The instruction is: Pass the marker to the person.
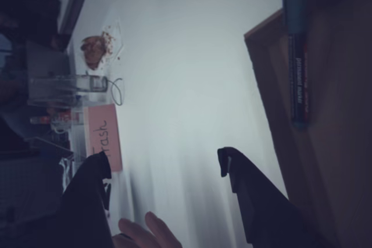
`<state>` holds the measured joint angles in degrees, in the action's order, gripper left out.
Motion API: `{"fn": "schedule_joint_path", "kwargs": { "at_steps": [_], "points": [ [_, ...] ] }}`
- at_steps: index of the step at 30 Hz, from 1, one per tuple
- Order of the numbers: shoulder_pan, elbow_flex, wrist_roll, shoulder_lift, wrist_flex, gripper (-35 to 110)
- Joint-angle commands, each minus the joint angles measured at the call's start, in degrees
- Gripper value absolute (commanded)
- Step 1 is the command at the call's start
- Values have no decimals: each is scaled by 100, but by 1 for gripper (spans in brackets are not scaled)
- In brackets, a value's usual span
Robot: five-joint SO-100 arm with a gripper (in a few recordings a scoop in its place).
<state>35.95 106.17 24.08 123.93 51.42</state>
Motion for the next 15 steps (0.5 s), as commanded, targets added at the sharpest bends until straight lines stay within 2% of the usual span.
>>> {"fn": "schedule_joint_path", "kwargs": {
  "at_steps": [1,9,12,15],
  "points": [
    [-202,-246,-220,-44,343,42],
    [-545,-1037,-1310,-1213,1635,42],
    [-826,-1266,-1406,-1714,1591,42],
    [-1125,-1564,-1081,-2171,1160,42]
  ]
}}
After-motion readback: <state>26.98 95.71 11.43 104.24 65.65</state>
